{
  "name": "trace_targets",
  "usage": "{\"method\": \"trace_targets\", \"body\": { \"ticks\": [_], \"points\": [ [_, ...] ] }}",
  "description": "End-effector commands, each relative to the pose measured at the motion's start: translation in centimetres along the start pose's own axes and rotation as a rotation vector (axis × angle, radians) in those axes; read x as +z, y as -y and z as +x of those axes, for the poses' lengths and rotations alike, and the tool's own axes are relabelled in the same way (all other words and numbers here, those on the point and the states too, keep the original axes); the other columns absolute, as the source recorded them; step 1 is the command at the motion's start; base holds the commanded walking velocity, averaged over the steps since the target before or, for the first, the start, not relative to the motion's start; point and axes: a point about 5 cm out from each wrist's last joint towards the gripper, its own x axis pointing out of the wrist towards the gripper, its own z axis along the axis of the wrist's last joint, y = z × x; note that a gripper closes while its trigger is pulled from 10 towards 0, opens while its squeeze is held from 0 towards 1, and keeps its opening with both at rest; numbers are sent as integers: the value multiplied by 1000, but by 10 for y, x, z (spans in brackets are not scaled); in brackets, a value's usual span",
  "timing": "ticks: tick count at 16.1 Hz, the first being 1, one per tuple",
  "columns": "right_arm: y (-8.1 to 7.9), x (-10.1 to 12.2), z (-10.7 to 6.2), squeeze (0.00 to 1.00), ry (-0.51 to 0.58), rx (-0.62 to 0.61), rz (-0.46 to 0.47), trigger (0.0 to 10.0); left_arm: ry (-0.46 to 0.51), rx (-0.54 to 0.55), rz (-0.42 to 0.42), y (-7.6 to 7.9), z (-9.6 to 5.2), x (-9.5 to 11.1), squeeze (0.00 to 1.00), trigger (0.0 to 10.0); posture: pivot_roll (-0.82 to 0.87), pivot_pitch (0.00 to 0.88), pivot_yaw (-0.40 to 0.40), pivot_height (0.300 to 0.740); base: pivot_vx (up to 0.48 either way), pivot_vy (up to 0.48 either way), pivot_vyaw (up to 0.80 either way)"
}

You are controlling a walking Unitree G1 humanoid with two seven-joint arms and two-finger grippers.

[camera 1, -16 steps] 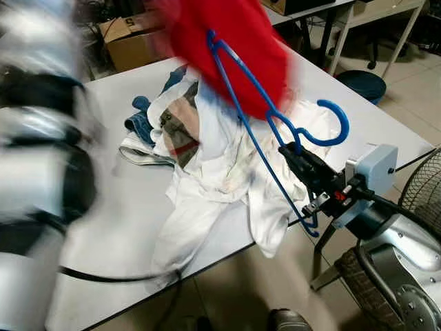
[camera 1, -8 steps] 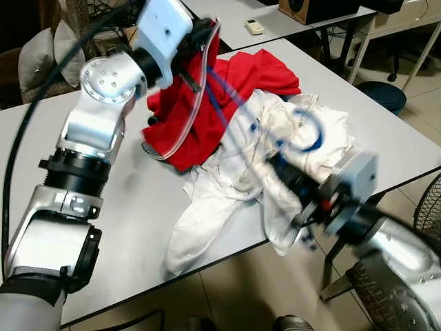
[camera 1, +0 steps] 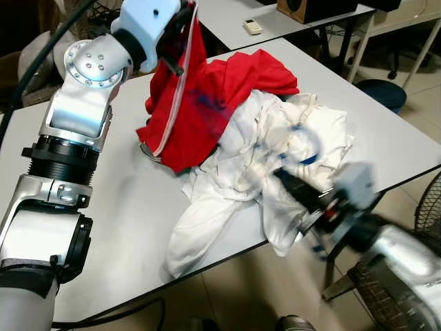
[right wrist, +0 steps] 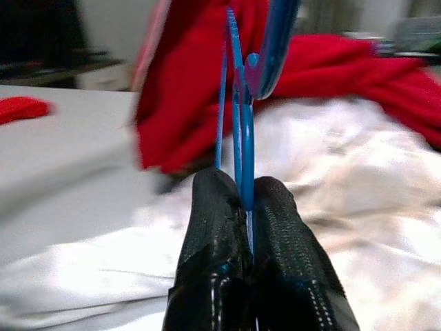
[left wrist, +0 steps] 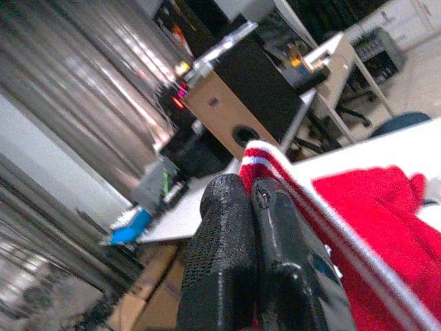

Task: Hang hanger

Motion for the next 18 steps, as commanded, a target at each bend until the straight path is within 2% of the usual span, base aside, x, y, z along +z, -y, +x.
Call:
{"method": "trace_targets", "body": {
  "ticks": [1,3,4,5,6,7,8,10,11,12,13,14,16,17,18],
  "points": [
    [6,3,0,0,11,-55,-18,10000,-24,-31,-62,5,-3,-8,0,0,-205,58,169,740,0,0,0],
    [23,5,-3,0,39,-244,-39,10000,-69,-72,-193,29,-19,-27,0,0,-204,63,169,740,0,0,0],
    [25,5,-3,0,41,-266,-41,10000,-71,-73,-203,30,-20,-28,0,0,-204,63,169,740,0,0,0],
    [31,7,-5,0,62,-328,1,10000,-127,-115,-180,43,-38,-41,0,39,-204,70,163,740,0,0,0],
    [29,7,-5,0,62,-311,9,10000,-168,-140,-112,49,-51,-50,0,9412,-203,72,158,740,0,0,0],
    [26,7,-4,0,57,-282,8,10000,-176,-166,-128,54,-61,-53,0,10000,-199,73,153,740,0,0,0],
    [23,7,-4,0,60,-271,14,10000,-163,-166,-171,56,-69,-52,1000,10000,-197,73,151,740,0,0,0],
    [18,8,1,0,83,-277,70,10000,-93,7,-356,40,-88,-44,1000,10000,-192,70,138,740,0,0,0],
    [15,9,4,0,90,-281,81,10000,-72,62,-432,38,-96,-43,1000,10000,-192,74,125,740,0,0,0],
    [14,10,6,0,91,-281,85,10000,-67,81,-457,39,-101,-43,1000,10000,-190,75,123,740,0,0,0],
    [17,9,7,0,62,-316,38,10000,-72,90,-505,46,-111,-42,1000,10000,-175,86,98,740,0,0,0],
    [25,9,7,0,49,-374,38,10000,-61,92,-553,53,-116,-38,1000,10000,-170,93,92,740,0,0,0],
    [28,15,6,0,95,-380,75,10000,-61,90,-590,59,-122,-33,1000,10000,-164,105,91,740,0,0,0],
    [27,17,5,0,108,-377,91,10000,-65,80,-595,67,-129,-29,643,10000,-160,110,87,740,0,0,0],
    [27,18,5,0,110,-374,94,10000,-67,79,-595,69,-131,-28,643,10000,-160,110,87,740,0,0,0]
  ]
}}
